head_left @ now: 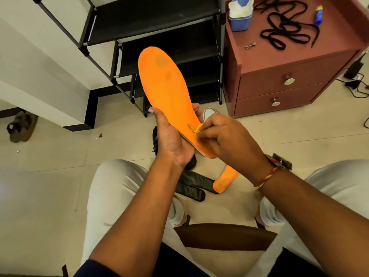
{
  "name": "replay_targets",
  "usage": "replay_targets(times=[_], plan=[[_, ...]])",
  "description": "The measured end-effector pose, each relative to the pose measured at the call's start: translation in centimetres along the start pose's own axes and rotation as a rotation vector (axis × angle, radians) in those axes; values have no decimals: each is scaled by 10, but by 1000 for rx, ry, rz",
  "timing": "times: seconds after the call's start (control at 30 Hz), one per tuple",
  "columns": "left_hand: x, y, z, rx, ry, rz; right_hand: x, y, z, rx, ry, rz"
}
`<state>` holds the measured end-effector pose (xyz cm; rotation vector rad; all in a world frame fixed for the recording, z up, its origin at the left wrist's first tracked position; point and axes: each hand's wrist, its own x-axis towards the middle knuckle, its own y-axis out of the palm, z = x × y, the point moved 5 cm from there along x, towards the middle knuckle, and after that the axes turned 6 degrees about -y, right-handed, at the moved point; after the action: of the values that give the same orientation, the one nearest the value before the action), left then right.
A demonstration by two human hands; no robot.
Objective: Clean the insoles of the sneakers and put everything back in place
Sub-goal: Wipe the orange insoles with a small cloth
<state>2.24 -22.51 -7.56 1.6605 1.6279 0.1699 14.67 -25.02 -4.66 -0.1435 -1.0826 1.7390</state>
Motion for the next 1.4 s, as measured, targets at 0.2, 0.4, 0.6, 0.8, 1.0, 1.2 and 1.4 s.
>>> replay_targets(times=[0.2, 0.4, 0.6, 0.8, 1.0, 1.2, 1.4], plan=[[1, -2, -14, -50, 108, -28, -7, 8, 26, 65, -52, 43], [2, -8, -18, -108, 73, -34, -5, 2, 6, 53, 44, -38], [3, -13, -25, -200, 109, -30, -5, 2, -1, 39, 74, -61], [5, -19, -28, -241, 105, -33, -9, 10, 18, 71, -40, 25], [5, -17, -24, -225, 98, -45, -9, 13, 27, 60, -43, 7], [3, -8, -9, -130, 50, -65, -4, 2, -6, 49, 97, -91], [-4, 5, 6, -24, 4, -68, -1, 0, 9, 144, 44, -92]])
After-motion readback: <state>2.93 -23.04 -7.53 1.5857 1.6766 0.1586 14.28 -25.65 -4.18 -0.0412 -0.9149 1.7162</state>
